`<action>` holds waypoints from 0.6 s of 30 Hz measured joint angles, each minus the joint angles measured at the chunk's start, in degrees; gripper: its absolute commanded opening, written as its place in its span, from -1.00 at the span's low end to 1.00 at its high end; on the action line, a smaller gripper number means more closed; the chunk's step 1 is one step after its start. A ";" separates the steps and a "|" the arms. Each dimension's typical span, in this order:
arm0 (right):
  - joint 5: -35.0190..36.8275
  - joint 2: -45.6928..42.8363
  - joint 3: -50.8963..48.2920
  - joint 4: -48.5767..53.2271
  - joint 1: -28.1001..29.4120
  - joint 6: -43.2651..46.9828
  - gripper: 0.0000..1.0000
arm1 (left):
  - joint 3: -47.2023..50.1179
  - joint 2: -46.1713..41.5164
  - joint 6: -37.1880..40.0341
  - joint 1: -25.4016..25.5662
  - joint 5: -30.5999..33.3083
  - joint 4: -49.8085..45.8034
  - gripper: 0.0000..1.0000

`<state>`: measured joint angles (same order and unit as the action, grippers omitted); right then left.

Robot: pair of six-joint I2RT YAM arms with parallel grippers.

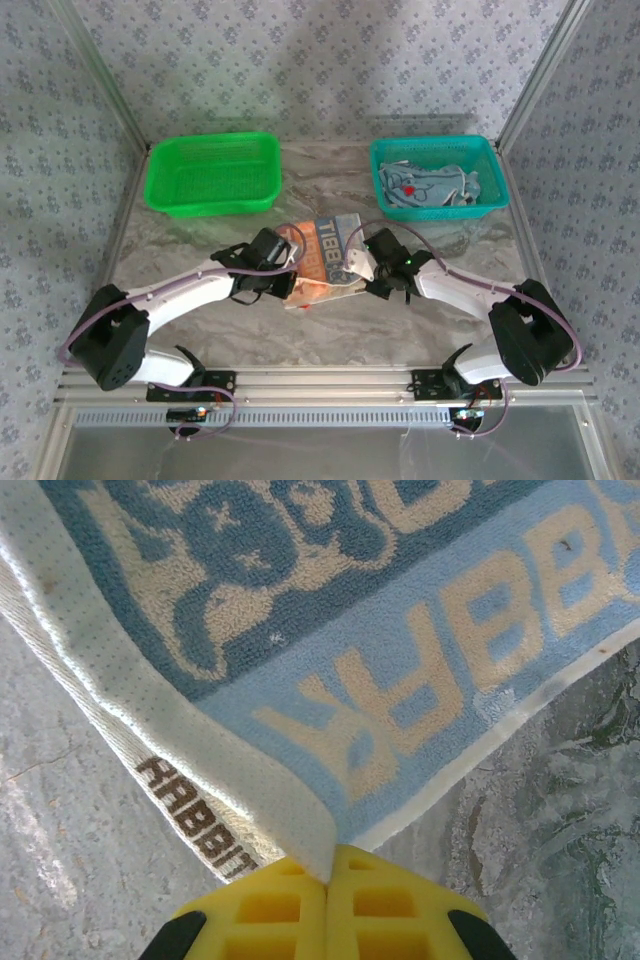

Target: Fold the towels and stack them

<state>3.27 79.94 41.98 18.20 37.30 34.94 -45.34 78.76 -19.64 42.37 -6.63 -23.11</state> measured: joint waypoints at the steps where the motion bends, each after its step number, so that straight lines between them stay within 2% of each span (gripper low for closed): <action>1: 0.02 0.00 -0.11 -0.02 0.02 -0.02 -1.00 | 0.00 0.20 -0.02 0.15 0.07 0.11 -1.00; 8: 0.37 0.00 -0.90 -0.04 0.61 -0.98 -0.90 | 0.26 0.61 -0.02 0.94 0.26 0.37 -0.98; 11: 0.63 0.00 -0.92 -0.13 0.74 -1.20 -0.84 | 0.31 0.96 -0.02 0.96 0.31 0.44 -0.90; 12: 0.66 0.00 -0.92 -0.20 0.83 -1.33 -0.71 | 0.33 1.01 0.00 1.07 0.46 0.42 -0.80; 13: 0.68 0.00 -0.92 -0.22 0.85 -1.75 -0.58 | 0.33 1.03 0.07 1.20 0.48 0.44 -0.61; 16: 1.07 0.00 -0.92 -0.20 1.07 -2.08 -0.46 | 0.33 1.03 -0.35 1.70 0.59 0.42 -0.32; 17: 1.07 0.00 -0.92 -0.17 1.11 -2.19 -0.33 | 0.33 1.03 -0.55 1.86 0.61 0.39 -0.17; 18: 1.16 -0.07 -0.92 -0.15 1.11 -2.67 -0.29 | 0.33 1.01 -0.55 1.97 0.55 0.37 -0.14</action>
<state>4.43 79.88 41.06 18.04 38.41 32.27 -45.01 79.77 -20.18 44.34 -6.09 -22.74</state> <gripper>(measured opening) 0.306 0.373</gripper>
